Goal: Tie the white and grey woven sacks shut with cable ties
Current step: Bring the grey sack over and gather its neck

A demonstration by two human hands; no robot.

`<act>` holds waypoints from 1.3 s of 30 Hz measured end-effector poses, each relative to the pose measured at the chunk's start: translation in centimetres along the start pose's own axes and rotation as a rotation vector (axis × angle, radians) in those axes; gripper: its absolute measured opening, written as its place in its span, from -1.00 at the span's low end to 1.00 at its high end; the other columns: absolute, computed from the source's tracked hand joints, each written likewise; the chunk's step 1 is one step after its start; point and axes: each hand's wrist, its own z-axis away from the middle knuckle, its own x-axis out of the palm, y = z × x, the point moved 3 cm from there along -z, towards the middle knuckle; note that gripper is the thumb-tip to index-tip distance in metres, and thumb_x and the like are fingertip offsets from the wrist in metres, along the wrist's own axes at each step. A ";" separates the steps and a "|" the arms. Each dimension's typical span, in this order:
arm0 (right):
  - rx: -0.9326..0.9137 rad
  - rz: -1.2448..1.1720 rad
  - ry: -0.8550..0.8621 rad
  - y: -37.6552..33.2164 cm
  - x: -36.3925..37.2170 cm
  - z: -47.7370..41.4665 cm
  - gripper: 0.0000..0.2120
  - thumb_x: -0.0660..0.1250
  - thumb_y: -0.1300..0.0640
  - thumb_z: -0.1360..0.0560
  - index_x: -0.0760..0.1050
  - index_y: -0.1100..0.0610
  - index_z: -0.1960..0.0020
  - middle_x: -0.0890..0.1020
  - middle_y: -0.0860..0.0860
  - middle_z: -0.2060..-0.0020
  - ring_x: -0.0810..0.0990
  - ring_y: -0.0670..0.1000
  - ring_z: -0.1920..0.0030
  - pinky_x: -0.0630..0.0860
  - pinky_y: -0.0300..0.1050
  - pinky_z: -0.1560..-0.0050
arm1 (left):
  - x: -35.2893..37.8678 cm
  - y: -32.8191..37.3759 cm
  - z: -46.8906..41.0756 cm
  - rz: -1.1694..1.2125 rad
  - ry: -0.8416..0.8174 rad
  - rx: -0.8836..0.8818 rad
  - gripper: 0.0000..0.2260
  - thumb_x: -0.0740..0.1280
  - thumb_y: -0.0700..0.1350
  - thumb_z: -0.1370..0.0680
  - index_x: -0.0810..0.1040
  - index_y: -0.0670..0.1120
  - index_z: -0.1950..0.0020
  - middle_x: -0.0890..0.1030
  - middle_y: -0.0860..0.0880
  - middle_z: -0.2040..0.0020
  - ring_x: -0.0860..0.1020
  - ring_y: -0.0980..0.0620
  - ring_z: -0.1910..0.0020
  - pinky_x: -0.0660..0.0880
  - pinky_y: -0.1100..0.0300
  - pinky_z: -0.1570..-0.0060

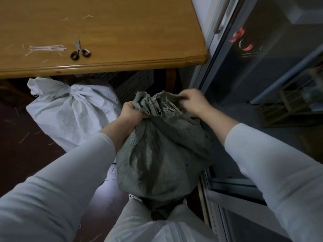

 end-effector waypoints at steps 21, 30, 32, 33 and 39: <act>0.067 0.045 -0.118 0.3 1.0 -0.6 -0.77 0.41 0.05 -0.44 0.56 0.12 -0.05 0.63 0.07 0.03 0.59 0.07 -0.02 0.52 -0.06 -0.11 | 0.2 0.0 -0.8 -0.004 -0.072 -0.001 -0.88 0.44 -0.31 -0.42 0.61 -0.14 0.10 0.61 0.02 0.17 0.59 0.12 0.21 0.54 0.29 0.26; -0.076 0.036 -0.022 -2.0 2.6 -1.4 -0.85 0.31 0.19 -0.45 0.59 0.26 0.08 0.65 0.20 0.06 0.60 0.17 -0.02 0.56 0.08 -0.01 | 4.8 0.1 -1.0 -0.175 -0.182 0.135 -0.48 0.58 -0.30 -0.22 0.56 -0.27 -0.15 0.61 -0.14 -0.14 0.56 0.03 -0.12 0.51 0.24 -0.13; 0.014 -0.181 -0.123 -1.6 1.9 -1.4 -0.80 0.31 0.19 -0.42 0.55 0.35 0.20 0.63 0.22 0.25 0.60 0.14 0.19 0.49 0.07 0.21 | 5.1 -0.6 -1.1 -0.136 -0.100 0.157 -0.56 0.49 -0.43 -0.30 0.51 -0.39 -0.16 0.57 -0.26 -0.17 0.53 0.04 -0.07 0.52 0.45 0.08; 0.091 -0.337 -0.161 -1.2 1.2 -1.4 -0.83 0.29 0.18 -0.40 0.53 0.28 0.27 0.58 0.14 0.38 0.55 0.06 0.33 0.38 -0.04 0.34 | 5.0 -0.9 -1.1 -0.103 -0.072 0.149 -0.58 0.45 -0.47 -0.32 0.49 -0.42 -0.17 0.54 -0.28 -0.19 0.54 0.10 -0.01 0.50 0.52 0.18; 0.060 0.029 -0.326 2.8 0.4 -1.7 -0.61 0.18 0.37 -0.51 0.50 0.10 -0.26 0.58 0.01 -0.10 0.58 0.01 -0.07 0.59 -0.20 0.18 | 3.4 -2.9 -1.4 -0.055 -0.019 0.078 -0.60 0.44 -0.43 -0.35 0.51 -0.36 -0.18 0.57 -0.15 -0.13 0.53 0.03 -0.03 0.49 0.27 -0.02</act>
